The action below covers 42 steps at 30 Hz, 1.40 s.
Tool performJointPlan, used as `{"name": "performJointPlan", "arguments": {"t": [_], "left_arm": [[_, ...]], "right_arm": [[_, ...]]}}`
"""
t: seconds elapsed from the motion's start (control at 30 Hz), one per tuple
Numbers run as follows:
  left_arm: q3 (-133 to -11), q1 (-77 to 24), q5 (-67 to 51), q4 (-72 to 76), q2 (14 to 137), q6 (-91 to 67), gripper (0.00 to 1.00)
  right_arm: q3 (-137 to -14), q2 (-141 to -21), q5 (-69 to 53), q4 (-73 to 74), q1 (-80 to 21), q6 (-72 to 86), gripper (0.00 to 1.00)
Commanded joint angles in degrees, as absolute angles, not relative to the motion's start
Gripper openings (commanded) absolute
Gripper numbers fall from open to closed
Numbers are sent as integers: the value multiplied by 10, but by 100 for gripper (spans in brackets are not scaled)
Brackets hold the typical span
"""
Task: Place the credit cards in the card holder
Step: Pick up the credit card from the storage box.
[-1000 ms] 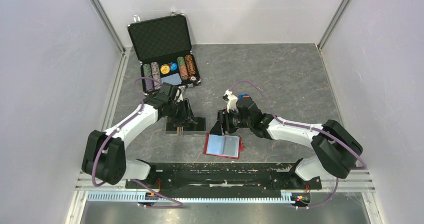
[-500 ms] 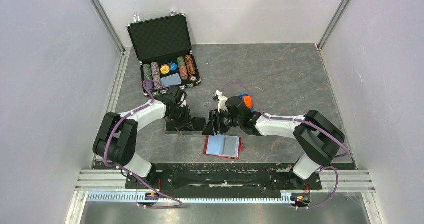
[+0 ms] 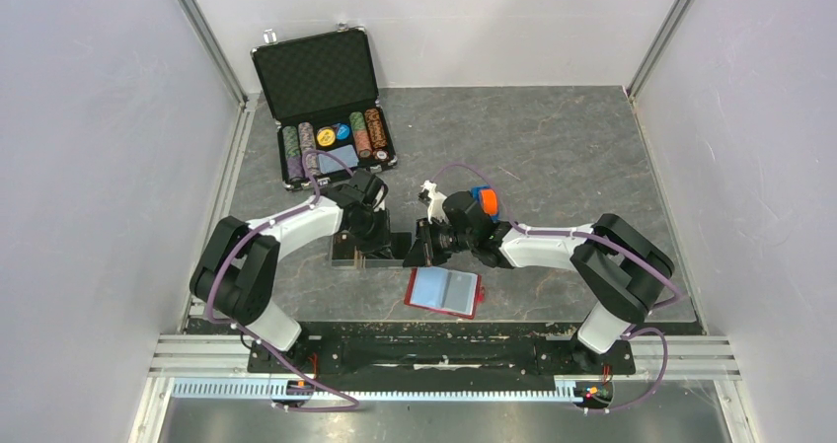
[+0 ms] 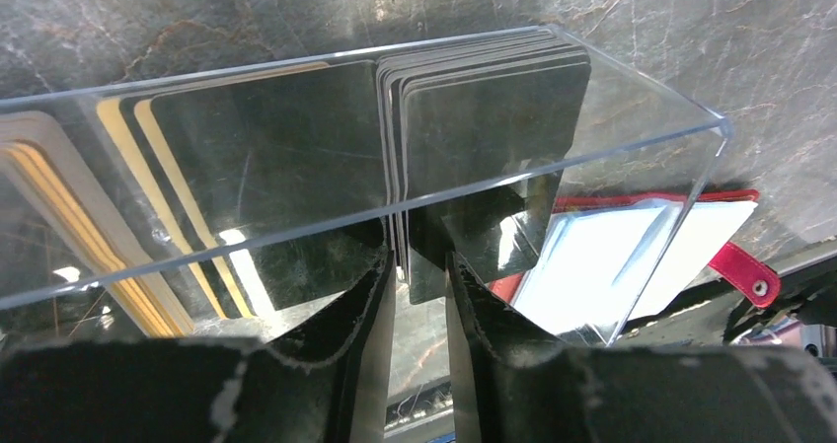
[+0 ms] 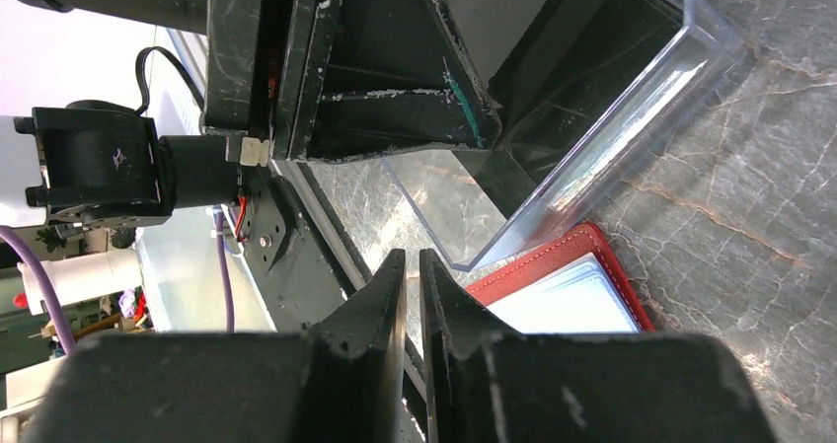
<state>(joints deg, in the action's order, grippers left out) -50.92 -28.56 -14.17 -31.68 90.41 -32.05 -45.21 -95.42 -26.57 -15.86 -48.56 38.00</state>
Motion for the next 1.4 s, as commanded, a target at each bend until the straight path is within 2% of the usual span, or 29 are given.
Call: {"name": "performJointPlan", "arguments": {"t": [0.0, 0.13, 0.27, 0.37, 1.0, 1.07, 1.23, 1.37], "left_arm": [[-533, -293, -92, -354, 905, -289, 32], [-546, -302, -76, -371, 911, -280, 28], [-557, -313, -80, -372, 923, -276, 7], [-563, -319, -85, -369, 925, -277, 2], [-614, -353, -66, -403, 907, -276, 2], [-617, -356, -68, -403, 903, -280, 5], [-611, -356, -89, -371, 875, -299, 26], [-601, -355, -109, -342, 860, -319, 29]], "right_arm": [[-474, -953, -269, -180, -488, 380, 11], [-475, -955, -271, -178, -488, 378, 10], [-476, -956, -272, -176, -488, 376, 9], [-479, -955, -272, -172, -488, 374, 9], [-483, -953, -274, -162, -488, 366, 6], [-483, -952, -273, -160, -488, 365, 6], [-485, -949, -269, -153, -488, 361, 6], [-485, -948, -267, -150, -488, 359, 6]]}}
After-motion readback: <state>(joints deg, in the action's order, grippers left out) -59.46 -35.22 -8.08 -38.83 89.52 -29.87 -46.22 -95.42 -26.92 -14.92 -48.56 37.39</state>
